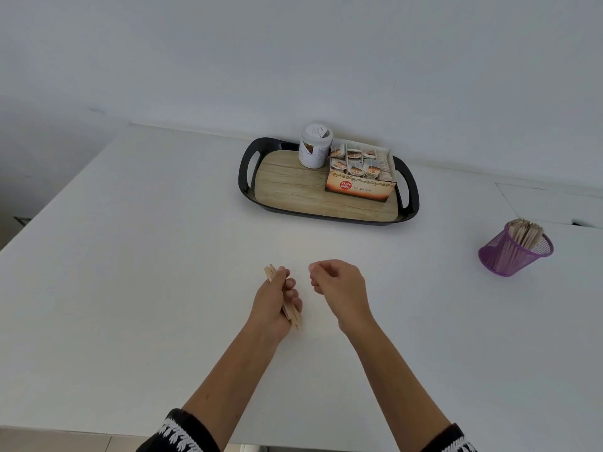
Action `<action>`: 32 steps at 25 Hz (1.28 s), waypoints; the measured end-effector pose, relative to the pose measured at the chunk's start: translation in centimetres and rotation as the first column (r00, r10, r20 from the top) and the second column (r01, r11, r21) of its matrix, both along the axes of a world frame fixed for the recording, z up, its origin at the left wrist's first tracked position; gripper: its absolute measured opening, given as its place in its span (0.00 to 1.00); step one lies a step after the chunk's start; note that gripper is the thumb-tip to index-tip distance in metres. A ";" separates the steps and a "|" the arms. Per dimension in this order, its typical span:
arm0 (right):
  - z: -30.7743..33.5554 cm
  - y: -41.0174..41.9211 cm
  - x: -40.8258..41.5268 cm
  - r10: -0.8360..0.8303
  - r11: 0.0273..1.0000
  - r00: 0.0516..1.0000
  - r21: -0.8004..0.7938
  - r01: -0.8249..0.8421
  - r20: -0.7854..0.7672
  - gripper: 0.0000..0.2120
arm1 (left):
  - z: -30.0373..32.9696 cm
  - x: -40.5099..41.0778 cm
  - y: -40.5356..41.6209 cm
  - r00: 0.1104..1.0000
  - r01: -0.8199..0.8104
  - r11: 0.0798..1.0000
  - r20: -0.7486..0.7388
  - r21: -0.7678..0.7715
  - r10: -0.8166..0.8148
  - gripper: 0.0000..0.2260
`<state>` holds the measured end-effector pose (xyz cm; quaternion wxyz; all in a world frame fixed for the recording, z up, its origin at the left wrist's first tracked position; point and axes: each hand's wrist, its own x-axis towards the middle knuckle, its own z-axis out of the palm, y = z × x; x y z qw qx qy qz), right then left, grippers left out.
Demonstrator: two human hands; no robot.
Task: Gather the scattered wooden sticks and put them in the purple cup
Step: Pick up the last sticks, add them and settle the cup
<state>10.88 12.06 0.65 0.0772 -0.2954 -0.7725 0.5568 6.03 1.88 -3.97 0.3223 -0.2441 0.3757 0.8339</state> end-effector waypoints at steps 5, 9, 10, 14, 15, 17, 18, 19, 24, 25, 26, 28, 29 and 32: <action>-3.1 -0.1 0.4 -0.155 0.572 0.982 -0.800 0.180 0.110 0.25 | 1.8 0.1 1.7 0.841 0.330 0.779 -0.209 -0.533 -0.499 0.21; -4.9 0.3 0.0 -0.176 0.257 0.978 -0.955 0.152 0.108 0.36 | 3.5 0.3 3.1 0.655 0.442 0.505 -0.118 -0.741 -0.746 0.34; -5.0 0.5 -0.1 -0.186 0.211 0.979 -0.969 0.124 0.085 0.37 | 3.7 0.2 3.3 0.613 0.446 0.460 -0.112 -0.768 -0.782 0.35; -5.2 1.0 -0.8 -0.145 0.346 0.989 -0.938 0.032 -0.019 0.20 | 5.2 0.4 3.2 0.465 0.454 0.416 -0.188 -0.788 -0.865 0.31; -5.3 1.0 -1.0 -0.155 0.368 0.988 -0.929 0.036 -0.023 0.15 | 5.5 0.4 3.1 0.446 0.429 0.412 -0.208 -0.804 -0.871 0.31; -5.5 1.1 -1.2 -0.246 0.282 0.968 -0.952 0.120 0.049 0.14 | 5.5 0.0 2.8 0.458 0.339 0.456 -0.279 -0.823 -0.844 0.28; -5.4 1.4 -1.3 -0.277 0.215 0.957 -0.965 0.151 0.088 0.13 | 5.3 -0.3 2.6 0.493 0.288 0.507 -0.328 -0.812 -0.806 0.26; -5.4 1.9 -1.2 -0.307 0.159 0.945 -0.973 0.170 0.115 0.10 | 4.9 -0.7 2.3 0.538 0.237 0.561 -0.374 -0.793 -0.756 0.24; -4.3 5.8 -0.7 -0.405 0.172 0.905 -0.961 0.215 0.130 0.20 | 1.1 -1.0 1.9 0.568 -0.033 0.557 -0.474 -0.830 -0.673 0.16; -4.1 6.7 -0.6 -0.440 0.261 0.894 -0.940 0.220 0.087 0.22 | 0.0 -0.6 2.2 0.520 -0.102 0.505 -0.479 -0.857 -0.708 0.13; -3.7 7.7 -0.6 -0.488 0.370 0.872 -0.897 0.244 0.036 0.23 | -1.0 -0.1 2.6 0.471 -0.182 0.460 -0.488 -0.869 -0.735 0.10; -3.0 10.3 -0.4 -0.574 0.579 0.811 -0.757 0.304 -0.113 0.24 | -2.5 0.9 3.7 0.380 -0.338 0.388 -0.501 -0.858 -0.777 0.07; -2.7 11.5 -0.3 -0.571 0.688 0.795 -0.648 0.327 -0.206 0.24 | -3.1 1.3 4.3 0.338 -0.395 0.350 -0.488 -0.850 -0.805 0.08; -2.5 14.7 0.1 -0.455 0.888 0.807 -0.257 0.381 -0.376 0.24 | -4.2 1.8 6.0 0.257 -0.453 0.200 -0.342 -0.869 -0.904 0.13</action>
